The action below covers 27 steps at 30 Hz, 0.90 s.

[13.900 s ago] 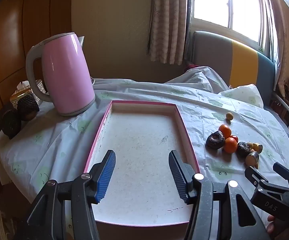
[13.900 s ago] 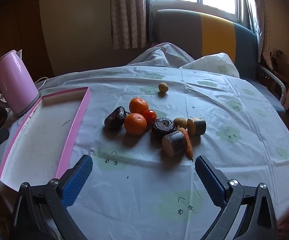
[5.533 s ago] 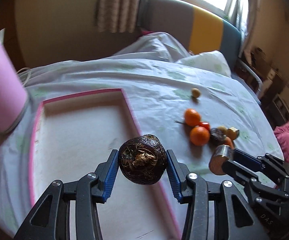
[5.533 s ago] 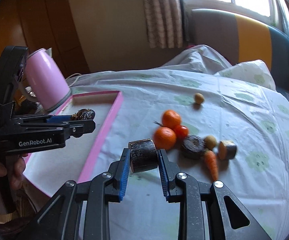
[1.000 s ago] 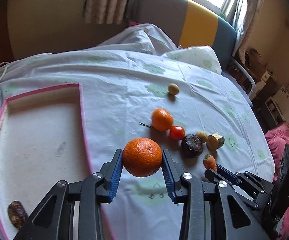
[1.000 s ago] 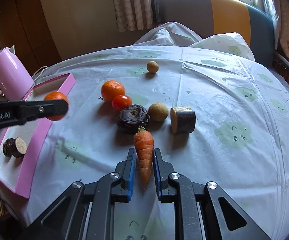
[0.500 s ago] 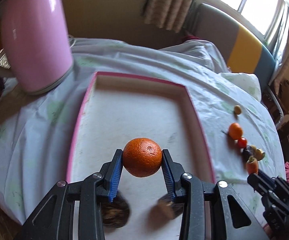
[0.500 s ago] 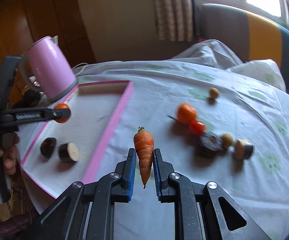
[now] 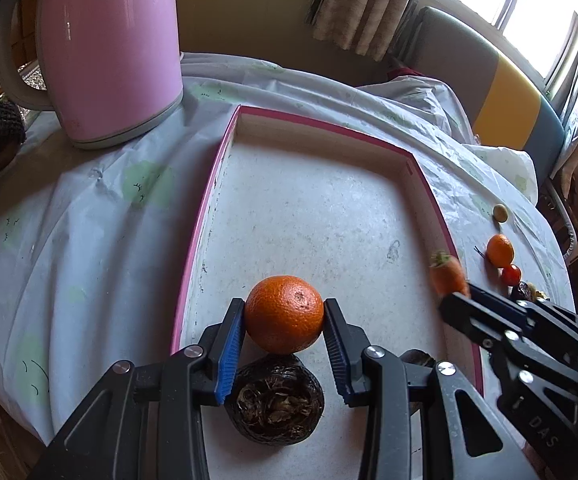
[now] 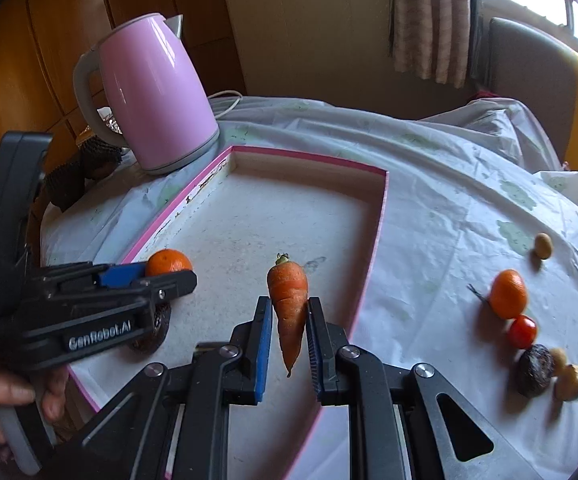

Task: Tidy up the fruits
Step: 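Carry the orange and carrot into the tray and open both grippers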

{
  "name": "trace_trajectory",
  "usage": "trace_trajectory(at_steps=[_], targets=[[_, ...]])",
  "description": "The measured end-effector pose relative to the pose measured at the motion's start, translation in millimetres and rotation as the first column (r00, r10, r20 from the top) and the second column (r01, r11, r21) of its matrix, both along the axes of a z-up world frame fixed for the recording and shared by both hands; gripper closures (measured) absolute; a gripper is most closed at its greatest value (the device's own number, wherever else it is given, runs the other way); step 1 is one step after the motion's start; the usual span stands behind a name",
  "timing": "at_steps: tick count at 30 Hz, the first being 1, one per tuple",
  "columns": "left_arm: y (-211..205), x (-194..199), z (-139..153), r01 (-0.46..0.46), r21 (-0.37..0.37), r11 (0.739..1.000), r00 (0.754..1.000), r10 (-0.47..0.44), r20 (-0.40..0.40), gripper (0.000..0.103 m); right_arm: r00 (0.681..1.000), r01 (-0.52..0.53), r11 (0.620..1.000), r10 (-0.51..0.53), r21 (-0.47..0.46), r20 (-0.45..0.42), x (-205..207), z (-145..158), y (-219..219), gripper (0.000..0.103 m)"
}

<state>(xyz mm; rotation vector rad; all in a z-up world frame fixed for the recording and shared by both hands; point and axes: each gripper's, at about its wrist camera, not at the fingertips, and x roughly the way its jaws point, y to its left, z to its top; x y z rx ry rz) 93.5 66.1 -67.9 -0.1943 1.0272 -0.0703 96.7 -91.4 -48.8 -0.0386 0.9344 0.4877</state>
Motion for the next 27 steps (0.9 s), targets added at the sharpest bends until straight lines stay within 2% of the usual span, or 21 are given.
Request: trace_trajectory(at_steps=[8,10,17,27], targets=[[-2.5,-6.1,2.3,-0.010,0.007,1.000,1.000,0.010,0.005,0.063,0.998,-0.026,1.000,0.025,-0.012,-0.049,4.5,-16.3,13.2,0.086],[-3.8,-7.7,3.3,-0.009,0.015,1.000,1.000,0.008,0.009,0.058,0.998,-0.027,1.000,0.027,-0.011,-0.057,3.4,-18.4,12.4,0.086],[-5.7,-12.6,9.8,-0.014,0.031,0.999,1.000,0.013,0.028,0.053,0.996,-0.004,1.000,0.005,0.016,-0.088,2.2,-22.5,5.6,0.085],[-2.4,-22.3,19.0,-0.032,0.039,0.999,0.998,0.030,0.051,0.052,0.997,0.043,0.998,-0.040,0.045,-0.063,-10.8,-12.4,-5.8,0.084]])
